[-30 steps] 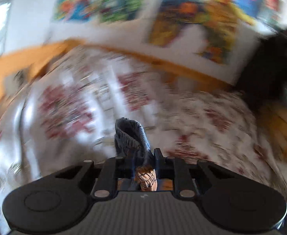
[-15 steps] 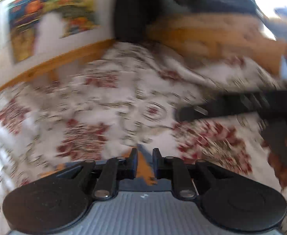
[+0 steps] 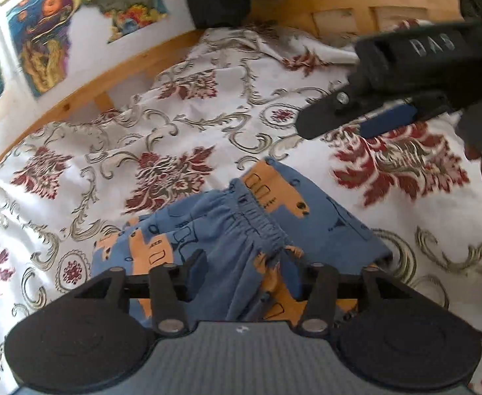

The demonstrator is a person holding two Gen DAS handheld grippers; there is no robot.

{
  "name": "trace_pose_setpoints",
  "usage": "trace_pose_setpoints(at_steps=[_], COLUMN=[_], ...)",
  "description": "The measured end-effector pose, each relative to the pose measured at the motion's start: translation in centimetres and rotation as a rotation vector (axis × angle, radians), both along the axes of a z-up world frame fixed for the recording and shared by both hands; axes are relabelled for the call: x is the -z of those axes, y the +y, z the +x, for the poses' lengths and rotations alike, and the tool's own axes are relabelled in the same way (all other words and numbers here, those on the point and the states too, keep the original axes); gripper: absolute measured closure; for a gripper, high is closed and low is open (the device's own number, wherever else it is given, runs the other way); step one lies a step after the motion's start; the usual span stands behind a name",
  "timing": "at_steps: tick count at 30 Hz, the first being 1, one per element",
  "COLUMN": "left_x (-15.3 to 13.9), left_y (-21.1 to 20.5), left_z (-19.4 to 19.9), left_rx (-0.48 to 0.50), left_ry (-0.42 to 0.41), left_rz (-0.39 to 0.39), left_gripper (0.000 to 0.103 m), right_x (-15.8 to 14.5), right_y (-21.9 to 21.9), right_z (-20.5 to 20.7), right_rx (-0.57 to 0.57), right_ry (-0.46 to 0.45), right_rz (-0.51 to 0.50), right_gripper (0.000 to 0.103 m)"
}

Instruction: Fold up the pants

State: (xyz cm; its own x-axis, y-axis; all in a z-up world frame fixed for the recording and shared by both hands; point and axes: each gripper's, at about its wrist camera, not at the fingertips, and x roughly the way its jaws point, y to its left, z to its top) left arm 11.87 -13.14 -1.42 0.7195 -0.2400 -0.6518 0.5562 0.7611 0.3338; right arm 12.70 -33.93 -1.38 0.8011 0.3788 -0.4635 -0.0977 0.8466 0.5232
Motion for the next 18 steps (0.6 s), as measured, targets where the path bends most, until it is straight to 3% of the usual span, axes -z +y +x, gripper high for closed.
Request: trace_pose_setpoints(at_steps=[7,9,12,14,18], left_x=[1.4,1.9,1.6,1.2,-0.3], left_y=[-1.4,-1.4,-1.1,-1.1,-1.0], left_z=[-0.4,-0.1,0.5,0.2,0.0], left_rx=[0.125,0.101,0.073,0.065,0.057], left_ry=[0.007,0.007,0.05,0.035,0.043], left_rz=[0.108,0.126,0.065,0.065,0.012], left_gripper=[0.045,0.059,0.079,0.085,0.088], right_x=[0.7,0.8,1.1,1.2,0.9], right_y=[0.1,0.3,0.5,0.8,1.1], right_z=[0.2,0.3,0.4,0.5,0.5], right_rx=[0.005,0.004,-0.006,-0.015,-0.041], right_ry=[0.027,0.027,0.034,0.036,0.017], right_rz=[-0.021,-0.031,-0.033,-0.035,-0.02], right_gripper=[0.004,0.004,0.004,0.004,0.004])
